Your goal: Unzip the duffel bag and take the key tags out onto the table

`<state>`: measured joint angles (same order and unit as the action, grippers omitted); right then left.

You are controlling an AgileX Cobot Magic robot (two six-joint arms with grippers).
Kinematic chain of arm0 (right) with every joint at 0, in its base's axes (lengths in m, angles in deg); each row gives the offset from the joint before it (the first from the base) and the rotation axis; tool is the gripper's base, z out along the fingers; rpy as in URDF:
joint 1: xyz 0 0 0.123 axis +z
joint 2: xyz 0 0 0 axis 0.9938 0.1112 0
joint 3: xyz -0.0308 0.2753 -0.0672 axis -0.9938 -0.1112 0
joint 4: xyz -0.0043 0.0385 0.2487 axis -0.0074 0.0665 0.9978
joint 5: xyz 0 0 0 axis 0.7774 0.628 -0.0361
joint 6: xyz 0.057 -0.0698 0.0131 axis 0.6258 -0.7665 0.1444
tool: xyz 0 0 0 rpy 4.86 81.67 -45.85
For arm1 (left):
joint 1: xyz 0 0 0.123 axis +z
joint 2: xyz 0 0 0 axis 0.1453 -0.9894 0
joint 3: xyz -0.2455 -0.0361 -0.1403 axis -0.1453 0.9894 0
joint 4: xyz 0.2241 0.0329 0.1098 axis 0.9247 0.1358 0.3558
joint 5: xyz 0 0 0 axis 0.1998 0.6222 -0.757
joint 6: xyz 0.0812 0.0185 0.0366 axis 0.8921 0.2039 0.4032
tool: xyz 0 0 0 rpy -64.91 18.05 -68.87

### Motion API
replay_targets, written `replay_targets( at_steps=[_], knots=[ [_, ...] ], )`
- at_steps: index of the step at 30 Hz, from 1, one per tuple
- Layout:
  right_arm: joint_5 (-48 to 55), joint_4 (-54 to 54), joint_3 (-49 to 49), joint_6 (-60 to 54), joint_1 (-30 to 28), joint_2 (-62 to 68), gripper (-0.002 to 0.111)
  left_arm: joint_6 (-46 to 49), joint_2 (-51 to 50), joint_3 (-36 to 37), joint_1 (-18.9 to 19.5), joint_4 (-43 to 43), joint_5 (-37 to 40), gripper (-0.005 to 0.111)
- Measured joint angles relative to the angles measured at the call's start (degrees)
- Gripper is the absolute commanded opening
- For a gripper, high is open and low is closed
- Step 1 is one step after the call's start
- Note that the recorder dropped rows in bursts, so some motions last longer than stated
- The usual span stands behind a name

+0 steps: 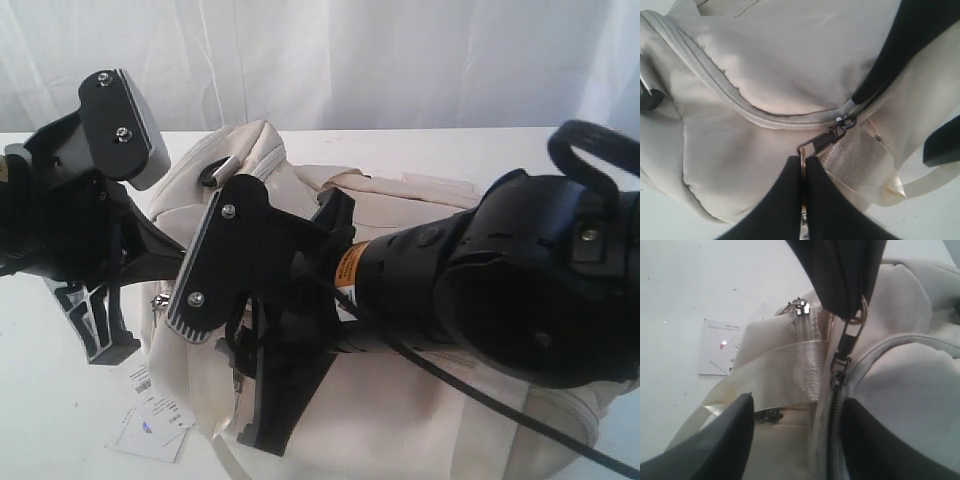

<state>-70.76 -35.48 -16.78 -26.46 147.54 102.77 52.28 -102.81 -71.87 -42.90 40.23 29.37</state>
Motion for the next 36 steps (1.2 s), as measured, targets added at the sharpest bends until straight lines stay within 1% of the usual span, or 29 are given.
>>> replay_targets(
  at_steps=[4, 9, 12, 20, 23, 25, 27, 33, 36],
  knots=[
    [-1.0, -1.5, 0.0, 0.0, 0.0, 0.1, 0.042, 0.0, 0.0, 0.0, 0.0, 0.0, -0.1, 0.0],
    [-1.1, -3.9, 0.0, 0.0, 0.0, 0.1, 0.041, 0.0, 0.0, 0.0, 0.0, 0.0, -0.1, 0.0],
    [-1.1, -5.1, 0.0, 0.1, 0.0, 0.1, 0.039, 0.0, 0.0, 0.0, 0.0, 0.0, -0.1, 0.0],
    [-0.2, -13.0, 0.0, 6.0, 0.0, 1.2, 0.03, 0.0, 0.0, 0.0, 0.0, 0.0, -0.1, 0.0],
    [0.9, -14.1, 0.0, 6.7, 0.0, 1.9, 0.021, 0.0, 0.0, 0.0, 0.0, -0.1, -0.1, 0.0],
    [1.1, -14.3, 0.0, 7.2, 0.0, 2.0, 0.012, 0.0, 0.0, 0.0, 0.0, -0.1, -0.1, 0.0],
    [1.1, -14.5, 0.0, 7.7, 0.0, 2.0, 0.0, 0.0, 0.0, 0.0, 0.0, -0.1, -0.1, 0.0],
    [1.9, -15.0, 0.0, 10.0, 0.0, 2.0, 0.0, 0.0, 0.0, 0.0, 0.0, -0.2, -0.4, 0.0],
    [3.0, -15.0, 0.1, 12.3, 0.0, 2.0, 0.0, 0.0, 0.0, 0.0, 0.0, -0.2, -2.1, 0.0]
  ],
)
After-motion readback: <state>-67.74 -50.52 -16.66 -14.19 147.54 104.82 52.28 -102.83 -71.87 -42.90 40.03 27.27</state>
